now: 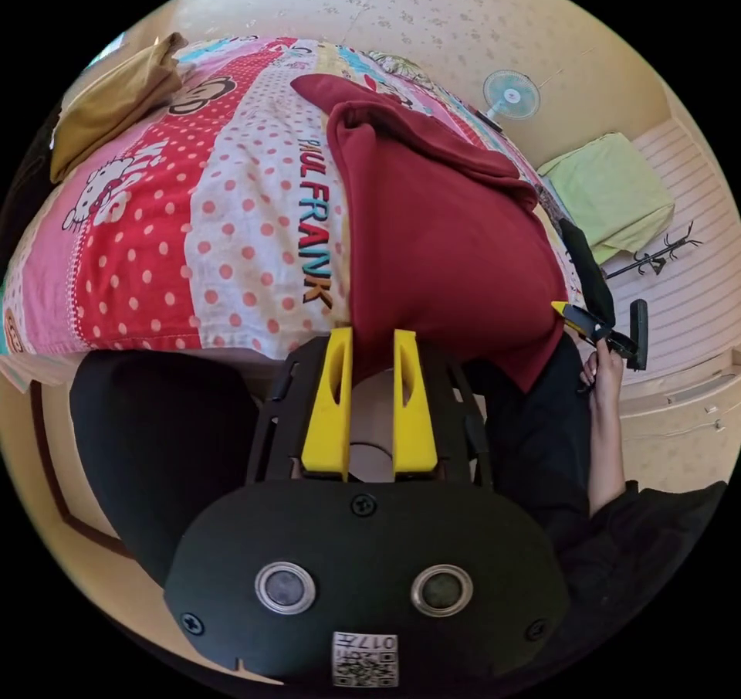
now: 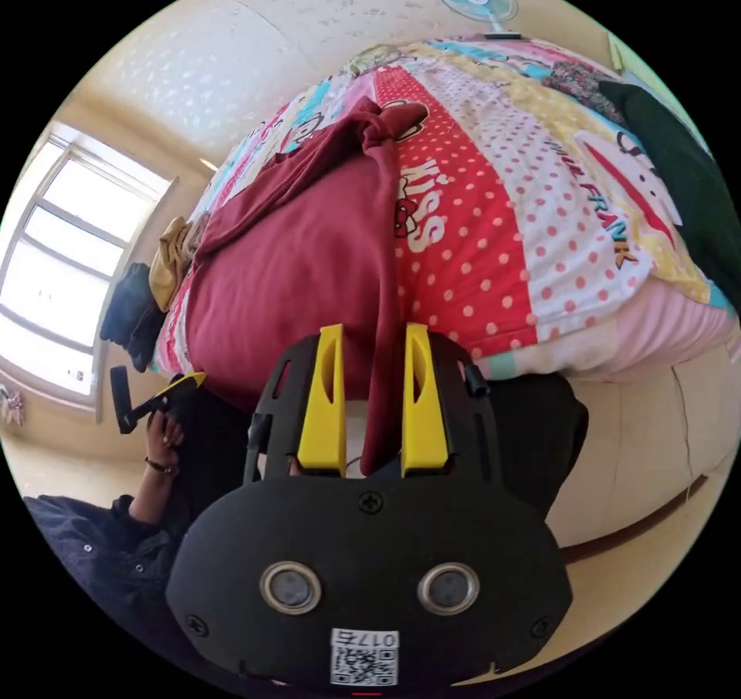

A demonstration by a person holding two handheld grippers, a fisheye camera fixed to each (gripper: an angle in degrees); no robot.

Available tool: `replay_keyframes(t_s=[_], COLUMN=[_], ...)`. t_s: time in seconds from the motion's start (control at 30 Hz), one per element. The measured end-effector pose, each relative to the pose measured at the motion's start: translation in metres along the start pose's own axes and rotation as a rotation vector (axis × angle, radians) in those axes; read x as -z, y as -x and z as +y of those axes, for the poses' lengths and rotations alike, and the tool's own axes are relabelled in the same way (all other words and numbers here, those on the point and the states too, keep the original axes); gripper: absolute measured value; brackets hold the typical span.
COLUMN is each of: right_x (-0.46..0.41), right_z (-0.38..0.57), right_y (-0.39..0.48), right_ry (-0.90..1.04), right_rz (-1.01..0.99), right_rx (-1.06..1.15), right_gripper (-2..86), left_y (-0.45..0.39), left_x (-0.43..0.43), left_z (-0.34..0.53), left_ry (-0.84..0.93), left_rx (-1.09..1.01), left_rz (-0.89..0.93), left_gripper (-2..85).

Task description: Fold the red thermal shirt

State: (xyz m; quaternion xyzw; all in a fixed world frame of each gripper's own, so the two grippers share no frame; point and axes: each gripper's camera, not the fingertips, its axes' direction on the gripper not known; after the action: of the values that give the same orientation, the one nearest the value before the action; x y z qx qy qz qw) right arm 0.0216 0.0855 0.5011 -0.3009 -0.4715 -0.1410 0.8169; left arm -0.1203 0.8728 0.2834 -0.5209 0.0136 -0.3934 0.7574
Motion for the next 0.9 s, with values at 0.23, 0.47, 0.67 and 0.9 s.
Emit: replay_keyframes(t_s=[0.23, 0.47, 0.67, 0.9], right_x=[0.077, 0.108, 0.091, 0.050], right_z=[-0.011, -0.095, -0.102, -0.026], right_y=[0.037, 0.060, 0.013, -0.007], right_ry=[-0.041, -0.126, -0.054, 0.067], right_rz=[-0.068, -0.010, -0.223, -0.166], right_rx=[0.052, 0.144, 0.045, 0.024], right_gripper=[3.7, 4.1, 7.3, 13.8], left_y=[0.013, -0.005, 0.049, 0.090], left_x=[0.089, 0.166, 0.129, 0.113], left_z=[0.001, -0.080, -0.092, -0.017], left_ry=[-0.090, -0.259, -0.111, -0.174], left_rx=[-0.022, -0.180, 0.012, 0.104], left_rz=[0.241, 0.126, 0.110, 0.157], left_gripper=[3.6, 3.9, 13.5, 14.2])
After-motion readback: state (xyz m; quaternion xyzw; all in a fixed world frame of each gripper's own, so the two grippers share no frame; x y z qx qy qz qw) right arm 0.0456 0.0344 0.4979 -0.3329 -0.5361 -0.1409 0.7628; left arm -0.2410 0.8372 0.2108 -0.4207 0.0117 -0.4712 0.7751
